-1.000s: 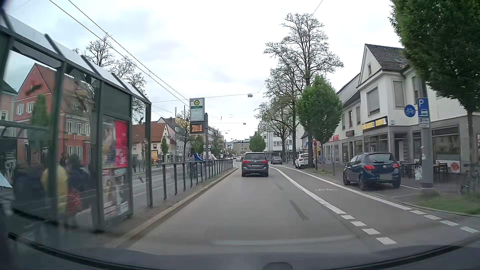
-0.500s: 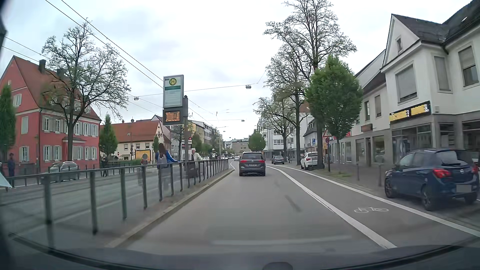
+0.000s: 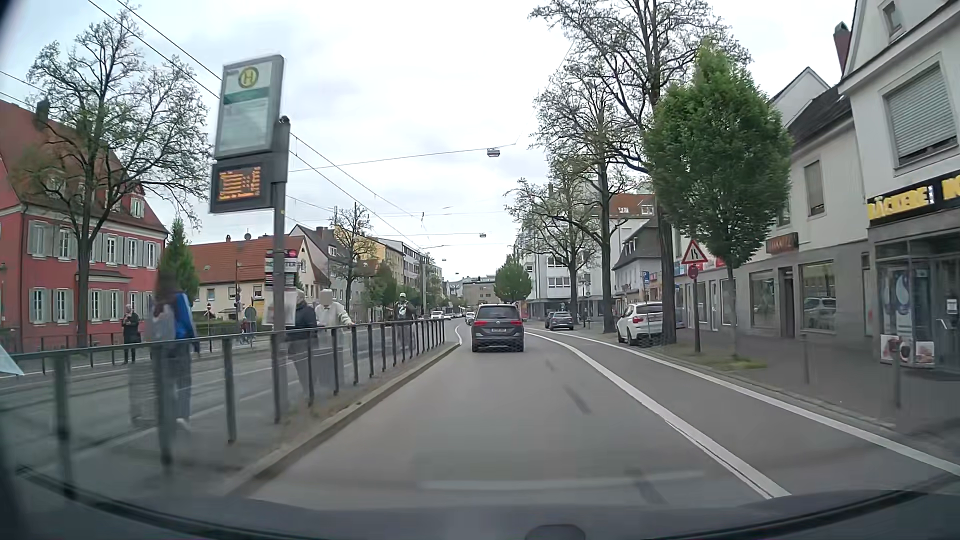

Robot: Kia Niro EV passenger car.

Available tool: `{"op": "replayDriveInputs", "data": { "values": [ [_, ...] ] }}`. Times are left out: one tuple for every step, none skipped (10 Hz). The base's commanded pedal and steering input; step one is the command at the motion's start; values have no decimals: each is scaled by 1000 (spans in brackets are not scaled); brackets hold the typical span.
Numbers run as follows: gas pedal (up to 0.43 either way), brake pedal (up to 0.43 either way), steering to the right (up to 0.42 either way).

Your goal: Follow the waypoints while adhering to traffic rules and regulations

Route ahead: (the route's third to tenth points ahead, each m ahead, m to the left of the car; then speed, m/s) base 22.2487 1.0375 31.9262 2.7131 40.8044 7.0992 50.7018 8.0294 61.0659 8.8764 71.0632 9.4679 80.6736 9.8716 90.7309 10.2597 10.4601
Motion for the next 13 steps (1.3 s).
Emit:
{"op": "replayDriveInputs", "data": {
  "values": [
    [157, 0, 0],
    [157, 0, 0],
    [150, 0, 0],
    [150, 0, 0],
    [150, 0, 0],
    [150, 0, 0],
    [150, 0, 0],
    [150, 0, -2],
    [150, 0, -6],
    [150, 0, -10],
    [150, 0, -14],
    [150, 0, -15],
    [150, 0, -15]
  ]
}}
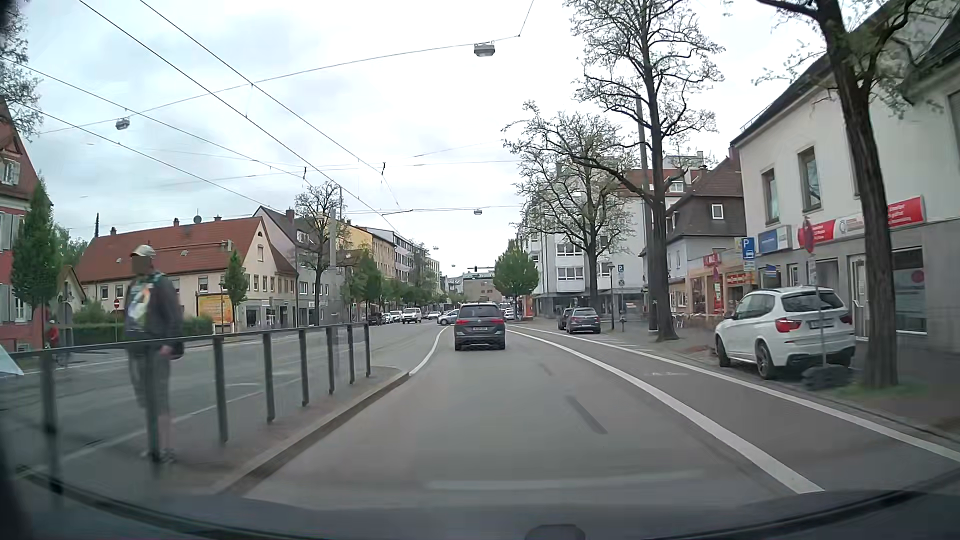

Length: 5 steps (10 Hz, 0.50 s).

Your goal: Follow the waypoints while adhering to traffic rules and regulations

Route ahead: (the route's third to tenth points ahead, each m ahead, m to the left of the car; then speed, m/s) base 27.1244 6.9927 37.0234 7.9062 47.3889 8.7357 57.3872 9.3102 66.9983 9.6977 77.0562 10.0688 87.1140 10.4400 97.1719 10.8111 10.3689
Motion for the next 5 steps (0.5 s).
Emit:
{"op": "replayDriveInputs", "data": {
  "values": [
    [150, 0, -15],
    [150, 0, -15],
    [150, 0, -15],
    [150, 0, -15],
    [150, 0, -15]
  ]
}}
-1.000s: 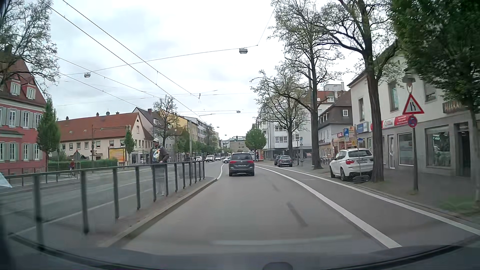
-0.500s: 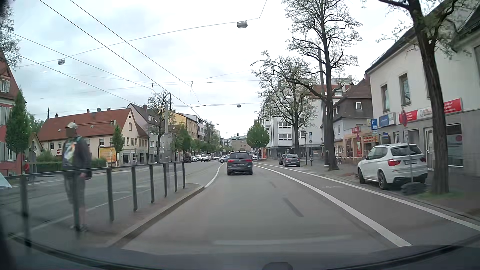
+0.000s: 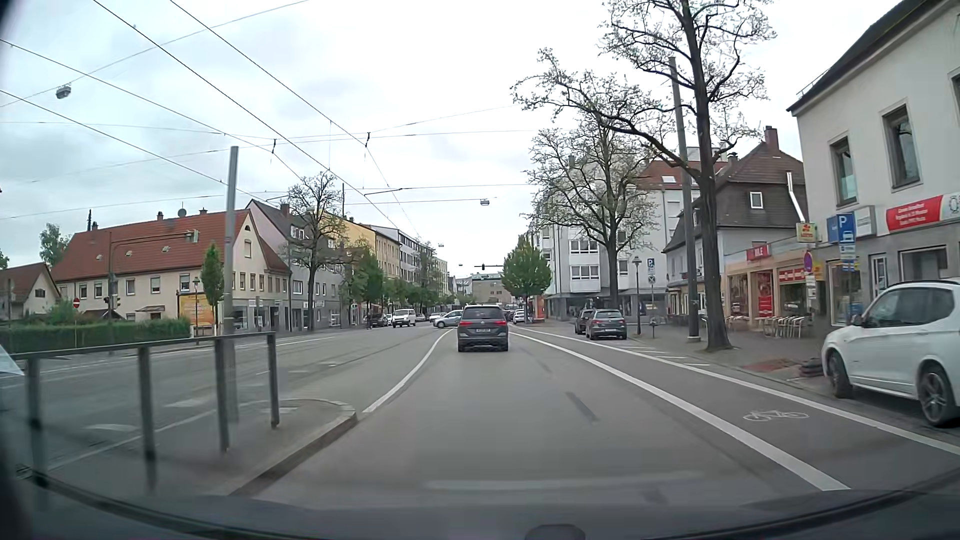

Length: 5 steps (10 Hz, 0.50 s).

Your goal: Follow the waypoints while adhering to traffic rules and regulations

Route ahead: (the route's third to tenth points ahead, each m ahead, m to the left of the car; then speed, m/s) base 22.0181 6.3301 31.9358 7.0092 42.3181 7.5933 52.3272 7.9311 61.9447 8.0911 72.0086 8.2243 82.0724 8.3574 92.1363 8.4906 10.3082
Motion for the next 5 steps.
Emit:
{"op": "replayDriveInputs", "data": {
  "values": [
    [150, 0, -15],
    [150, 0, -15],
    [150, 0, -15],
    [150, 0, -15],
    [150, 0, -15]
  ]
}}
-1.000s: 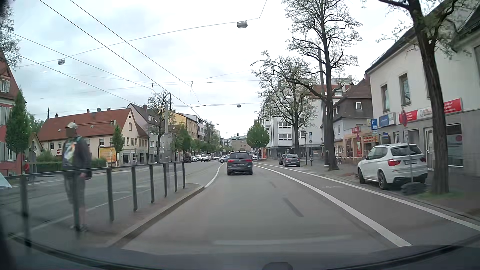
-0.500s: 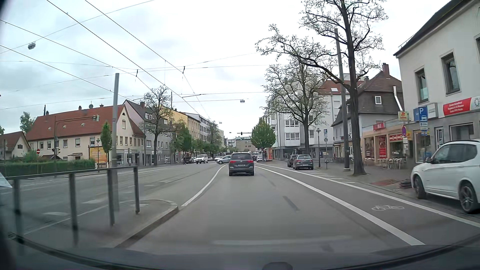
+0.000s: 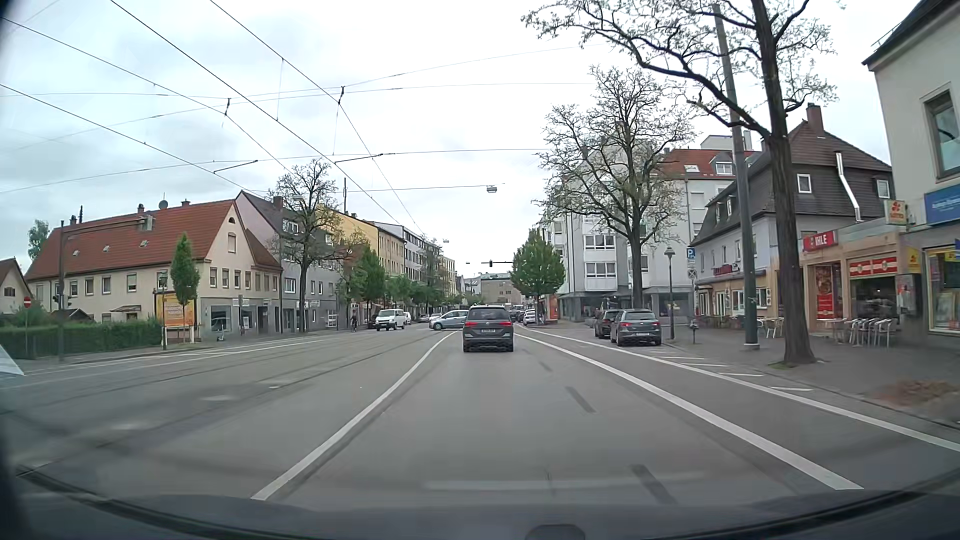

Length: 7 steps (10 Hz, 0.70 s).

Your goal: Follow the waypoints while adhering to traffic rules and regulations

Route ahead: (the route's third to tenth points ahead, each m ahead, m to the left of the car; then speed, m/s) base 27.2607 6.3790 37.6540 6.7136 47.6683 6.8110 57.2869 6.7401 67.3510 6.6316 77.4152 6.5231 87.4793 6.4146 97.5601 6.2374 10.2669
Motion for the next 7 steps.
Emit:
{"op": "replayDriveInputs", "data": {
  "values": [
    [150, 0, -15],
    [150, 0, -15],
    [150, 0, -15],
    [150, 0, -14],
    [150, 0, -11],
    [138, 0, -8],
    [130, 0, -5]
  ]
}}
